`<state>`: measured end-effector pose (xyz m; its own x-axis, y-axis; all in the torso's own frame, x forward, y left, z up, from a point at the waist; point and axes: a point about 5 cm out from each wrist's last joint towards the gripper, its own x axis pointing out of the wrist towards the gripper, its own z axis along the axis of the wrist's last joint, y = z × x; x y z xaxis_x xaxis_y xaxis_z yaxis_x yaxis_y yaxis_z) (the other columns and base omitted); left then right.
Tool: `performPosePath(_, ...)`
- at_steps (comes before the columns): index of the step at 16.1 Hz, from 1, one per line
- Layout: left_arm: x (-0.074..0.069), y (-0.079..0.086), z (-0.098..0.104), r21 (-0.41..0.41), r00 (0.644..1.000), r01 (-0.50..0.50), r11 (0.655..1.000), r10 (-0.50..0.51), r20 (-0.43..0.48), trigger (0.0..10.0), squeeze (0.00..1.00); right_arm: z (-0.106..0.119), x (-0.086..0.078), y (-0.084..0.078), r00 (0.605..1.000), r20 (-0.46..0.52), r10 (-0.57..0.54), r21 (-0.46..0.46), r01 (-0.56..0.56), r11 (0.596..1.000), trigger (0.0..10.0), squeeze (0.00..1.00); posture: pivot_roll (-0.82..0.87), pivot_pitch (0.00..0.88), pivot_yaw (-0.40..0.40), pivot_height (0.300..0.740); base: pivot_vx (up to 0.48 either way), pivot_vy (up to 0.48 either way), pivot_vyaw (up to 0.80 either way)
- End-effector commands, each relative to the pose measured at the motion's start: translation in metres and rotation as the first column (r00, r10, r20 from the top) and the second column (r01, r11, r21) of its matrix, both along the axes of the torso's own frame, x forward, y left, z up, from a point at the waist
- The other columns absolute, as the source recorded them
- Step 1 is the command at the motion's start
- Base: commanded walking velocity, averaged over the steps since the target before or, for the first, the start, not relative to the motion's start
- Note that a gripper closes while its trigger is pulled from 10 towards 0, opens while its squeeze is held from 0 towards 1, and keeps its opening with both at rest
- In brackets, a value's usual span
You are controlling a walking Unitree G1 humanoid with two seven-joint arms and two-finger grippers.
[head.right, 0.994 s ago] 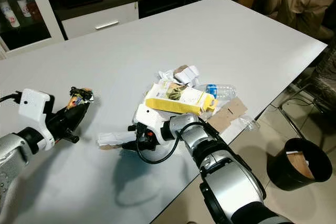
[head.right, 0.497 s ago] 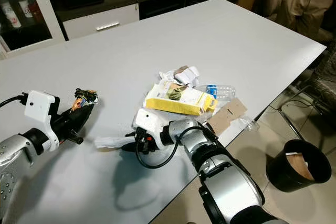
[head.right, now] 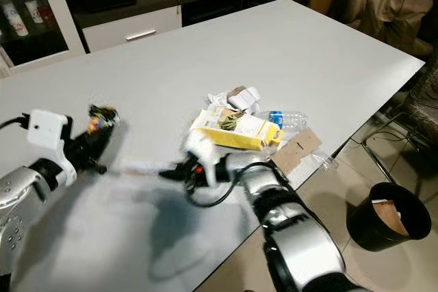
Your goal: Picking trash to rubbish bin
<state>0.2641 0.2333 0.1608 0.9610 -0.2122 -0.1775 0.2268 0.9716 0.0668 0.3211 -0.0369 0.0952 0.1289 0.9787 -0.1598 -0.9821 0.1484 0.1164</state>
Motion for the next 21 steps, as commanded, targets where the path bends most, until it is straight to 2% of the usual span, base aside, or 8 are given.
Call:
performPosePath(1,0.003,0.002,0.003,-0.003,0.999,-0.032,0.999,0.032,0.022,0.0,0.0,0.008,0.004,-0.007,1.0,0.009,-0.024,0.065,0.023,0.998,0.0,0.0,0.04,0.0,-0.068,0.74,0.0,0.0,0.0)
performPosePath(4,0.008,0.0,0.001,-0.062,0.995,-0.092,0.994,0.094,0.04,0.0,0.0,0.047,0.004,-0.025,0.96,0.188,-0.208,0.213,0.167,0.963,0.0,0.0,0.01,0.0,-0.058,0.74,0.0,0.0,0.0)
performPosePath(6,0.011,-0.028,-0.003,-0.145,0.999,-0.024,0.989,0.029,0.032,0.0,0.0,0.062,-0.013,-0.05,0.846,0.276,-0.456,0.213,0.409,0.887,0.0,0.0,-0.03,0.0,-0.031,0.74,0.0,0.0,0.0)
performPosePath(12,0.01,-0.085,-0.005,-0.253,0.996,0.08,0.964,-0.066,0.061,0.0,0.0,0.067,-0.065,-0.098,0.446,0.169,-0.879,0.24,0.846,0.476,0.0,0.0,-0.09,0.0,0.008,0.74,0.0,0.0,0.0)
performPosePath(13,0.01,-0.085,-0.007,-0.215,0.996,0.069,0.974,-0.056,0.068,4.0,0.0,0.064,-0.069,-0.102,0.375,0.148,-0.915,0.213,0.891,0.4,0.0,0.0,-0.1,0.0,0.011,0.74,0.0,0.0,0.0)
performPosePath(14,0.012,-0.085,-0.011,-0.173,0.998,0.053,0.983,-0.047,0.039,10.0,0.0,0.063,-0.07,-0.106,0.302,0.162,-0.939,0.191,0.924,0.33,9.6,0.0,-0.1,0.0,0.017,0.74,0.0,0.0,0.0)
performPosePath(16,0.015,-0.084,-0.009,-0.099,0.996,0.066,0.993,-0.06,0.06,10.0,0.0,0.06,-0.063,-0.111,0.22,0.164,-0.962,0.144,0.959,0.244,10.0,0.0,-0.1,0.0,0.014,0.74,0.0,0.0,0.0)
performPosePath(21,0.016,-0.083,-0.003,-0.049,0.994,0.052,0.997,-0.047,0.103,10.0,0.0,0.06,-0.062,-0.105,0.204,0.218,-0.954,0.131,0.963,0.236,10.0,0.0,-0.09,0.0,-0.002,0.74,0.0,0.0,0.0)
